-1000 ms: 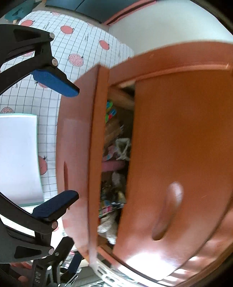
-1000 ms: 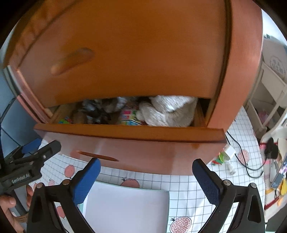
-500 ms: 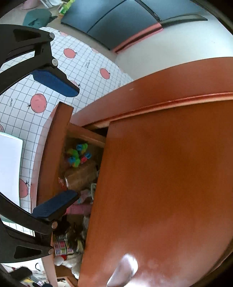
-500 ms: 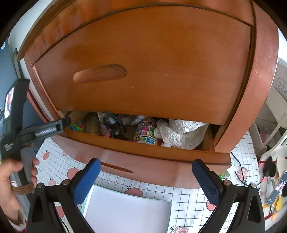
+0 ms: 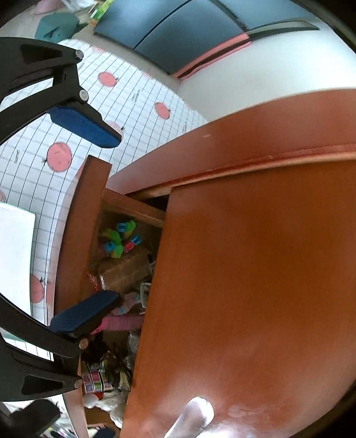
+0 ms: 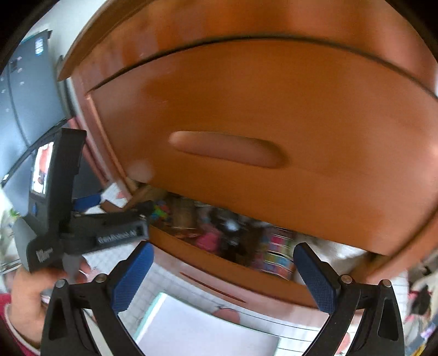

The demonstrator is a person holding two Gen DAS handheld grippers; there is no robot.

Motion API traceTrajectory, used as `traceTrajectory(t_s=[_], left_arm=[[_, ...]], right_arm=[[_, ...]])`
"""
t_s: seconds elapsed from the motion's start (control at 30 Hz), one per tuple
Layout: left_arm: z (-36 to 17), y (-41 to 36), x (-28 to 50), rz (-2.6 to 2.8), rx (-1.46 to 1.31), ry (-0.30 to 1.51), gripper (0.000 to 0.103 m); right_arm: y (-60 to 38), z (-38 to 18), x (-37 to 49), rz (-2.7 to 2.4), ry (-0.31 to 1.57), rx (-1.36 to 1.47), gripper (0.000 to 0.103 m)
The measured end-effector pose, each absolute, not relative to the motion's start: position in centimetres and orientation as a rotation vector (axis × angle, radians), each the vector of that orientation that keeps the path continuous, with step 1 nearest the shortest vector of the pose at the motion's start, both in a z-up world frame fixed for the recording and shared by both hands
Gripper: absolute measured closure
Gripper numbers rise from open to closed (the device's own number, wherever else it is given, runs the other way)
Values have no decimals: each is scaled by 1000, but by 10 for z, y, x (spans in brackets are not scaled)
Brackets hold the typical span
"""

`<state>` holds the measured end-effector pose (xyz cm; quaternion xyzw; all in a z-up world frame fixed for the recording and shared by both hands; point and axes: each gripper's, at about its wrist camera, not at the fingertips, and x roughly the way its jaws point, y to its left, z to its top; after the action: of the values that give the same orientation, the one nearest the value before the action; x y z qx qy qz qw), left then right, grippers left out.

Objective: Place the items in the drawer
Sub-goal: 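Push the drawer front shut with the right tool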

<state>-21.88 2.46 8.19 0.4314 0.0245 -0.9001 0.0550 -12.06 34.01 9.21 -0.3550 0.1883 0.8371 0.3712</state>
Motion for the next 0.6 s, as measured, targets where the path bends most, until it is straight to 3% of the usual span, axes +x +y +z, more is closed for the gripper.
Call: traceTrajectory(t_s=[0.17,0.47,0.6], left_arm=[[87,2,-209,-2746,1294,177,0],[95,-49,-183,-2778,1202,361,0],[92,-58,-182,-2782,1194,386,0]], right_arm=[[357,84,-128,2141,556,-903,0],[371,68,-151,2126,569,-941,16],[372,65,-165,2113,548,-960,17]])
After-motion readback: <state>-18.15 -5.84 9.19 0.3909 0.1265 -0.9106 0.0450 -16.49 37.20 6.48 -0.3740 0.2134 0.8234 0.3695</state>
